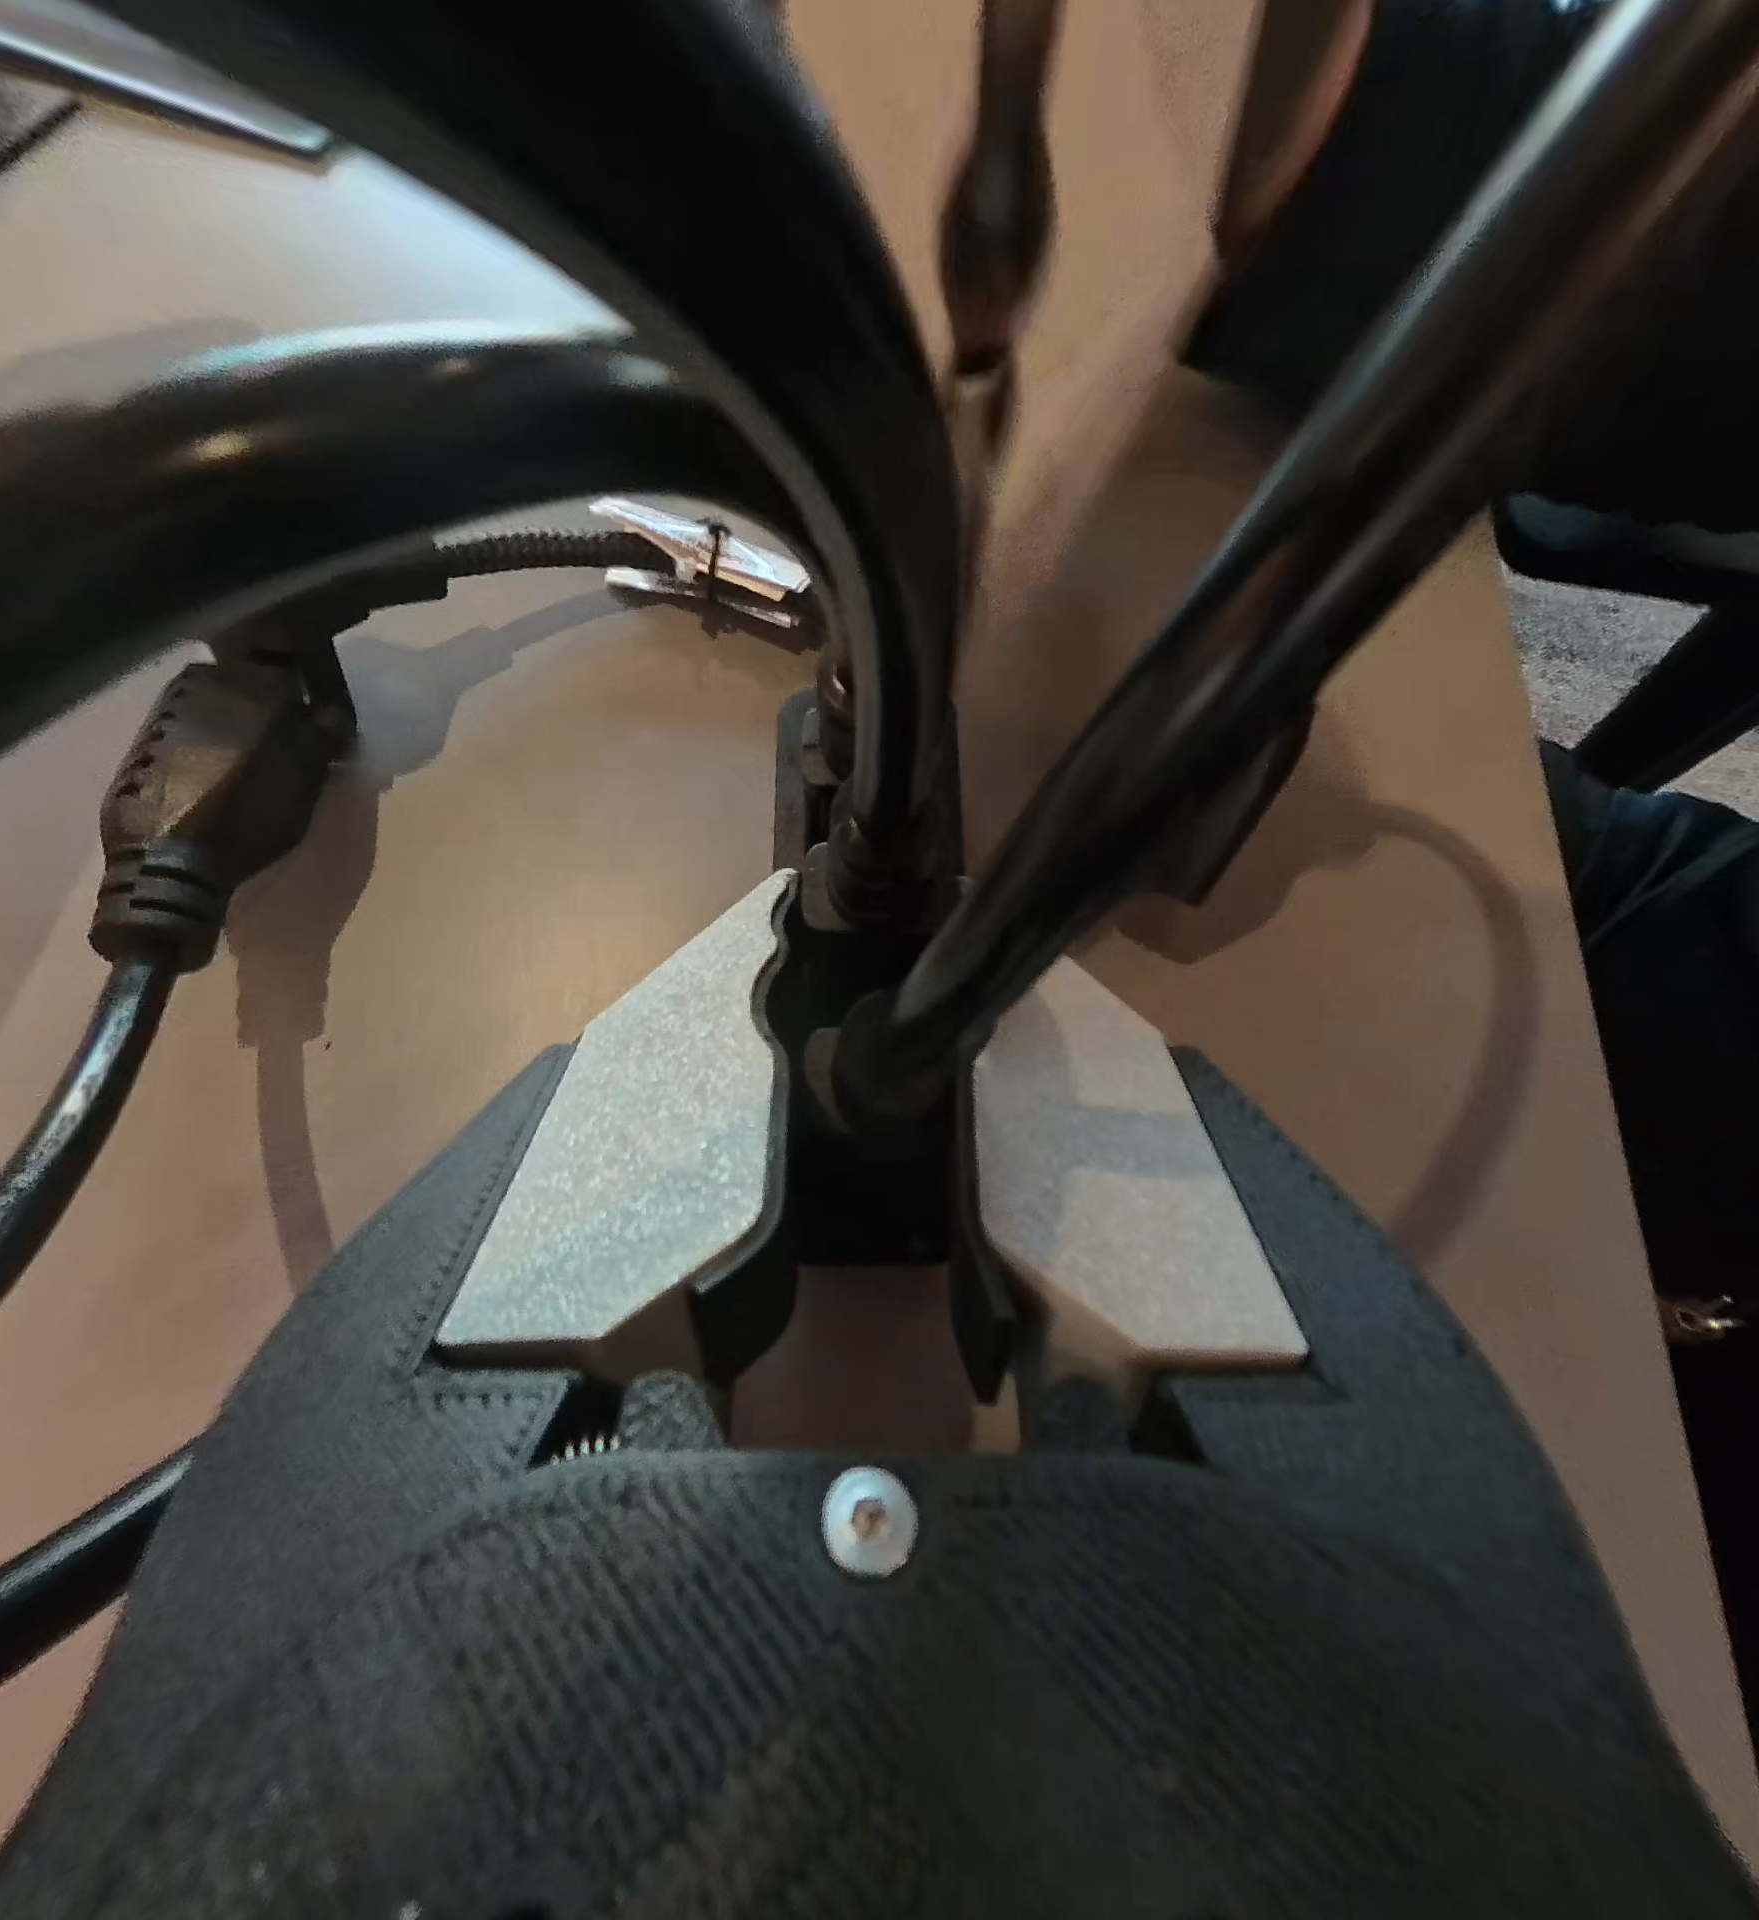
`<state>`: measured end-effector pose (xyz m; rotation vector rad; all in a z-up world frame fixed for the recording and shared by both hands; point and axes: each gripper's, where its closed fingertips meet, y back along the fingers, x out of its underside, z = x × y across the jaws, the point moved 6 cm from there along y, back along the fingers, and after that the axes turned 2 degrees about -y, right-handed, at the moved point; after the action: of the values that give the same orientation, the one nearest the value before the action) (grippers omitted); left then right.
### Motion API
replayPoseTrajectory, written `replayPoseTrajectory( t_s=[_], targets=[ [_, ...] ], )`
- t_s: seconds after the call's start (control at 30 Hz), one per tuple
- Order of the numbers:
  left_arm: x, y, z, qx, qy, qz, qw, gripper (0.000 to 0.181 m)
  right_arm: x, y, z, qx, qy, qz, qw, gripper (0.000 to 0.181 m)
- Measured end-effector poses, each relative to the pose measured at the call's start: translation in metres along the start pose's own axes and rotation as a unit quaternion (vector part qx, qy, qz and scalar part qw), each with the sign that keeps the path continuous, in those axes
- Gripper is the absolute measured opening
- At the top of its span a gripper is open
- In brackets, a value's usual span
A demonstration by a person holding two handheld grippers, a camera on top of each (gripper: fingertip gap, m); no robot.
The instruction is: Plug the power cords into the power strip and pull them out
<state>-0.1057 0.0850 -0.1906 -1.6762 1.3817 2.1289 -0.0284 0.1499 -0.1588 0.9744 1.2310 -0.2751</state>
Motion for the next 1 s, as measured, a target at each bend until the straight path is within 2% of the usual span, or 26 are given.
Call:
replayPoseTrajectory(
  t_s=[0.07, 0.13, 0.2, 0.4, 0.47, 0.57, 0.73, 0.8, 0.87, 0.93, 1.0],
  targets=[
    [-0.001, -0.002, -0.001, -0.002, -0.005, 0.002, 1.0, 0.025, 0.002, -0.023, 0.013, -0.053, 0.005, 0.023, 0.998, 0.0],
    [-0.001, -0.001, -0.001, -0.003, -0.007, 0.005, 1.0, 0.025, 0.006, -0.036, 0.021, -0.07, 0.029, 0.063, 0.995, 0.0],
    [0.001, 0.001, 0.0, 0.0, -0.007, 0.006, 1.0, 0.025, 0.01, -0.031, 0.019, -0.041, 0.052, 0.076, 0.995, 0.0],
    [0.003, 0.004, 0.0, 0.002, -0.009, 0.007, 1.0, 0.025, 0.0, 0.009, -0.004, 0.007, -0.007, -0.015, 1.0, 0.0],
    [0.003, 0.004, 0.0, 0.002, -0.01, 0.006, 1.0, 0.025, 0.0, 0.009, -0.007, 0.02, -0.011, -0.02, 1.0, 0.0],
    [0.003, 0.004, 0.0, 0.003, -0.011, 0.005, 1.0, 0.025, 0.005, -0.003, -0.004, 0.021, 0.007, 0.015, 1.0, 0.0],
    [0.003, 0.004, 0.0, 0.004, -0.007, 0.003, 1.0, 0.025, 0.0, 0.001, -0.008, 0.056, 0.015, 0.0, 0.998, 0.0],
    [0.003, 0.004, 0.0, 0.005, -0.006, 0.002, 1.0, 0.025, -0.001, 0.002, -0.01, 0.06, 0.006, -0.008, 0.998, 0.022],
    [0.003, 0.004, 0.0, 0.005, -0.006, 0.002, 1.0, 0.025, -0.002, 0.003, -0.011, 0.066, 0.005, -0.016, 0.998, 0.026],
    [0.003, 0.004, 0.0, 0.005, -0.006, 0.002, 1.0, 0.025, -0.002, 0.003, -0.011, 0.071, 0.014, -0.012, 0.997, 0.023],
    [0.003, 0.004, 0.0, 0.004, -0.007, 0.002, 1.0, 0.025, -0.002, 0.003, -0.007, 0.063, 0.026, -0.01, 0.998, 0.006]
  ],
)
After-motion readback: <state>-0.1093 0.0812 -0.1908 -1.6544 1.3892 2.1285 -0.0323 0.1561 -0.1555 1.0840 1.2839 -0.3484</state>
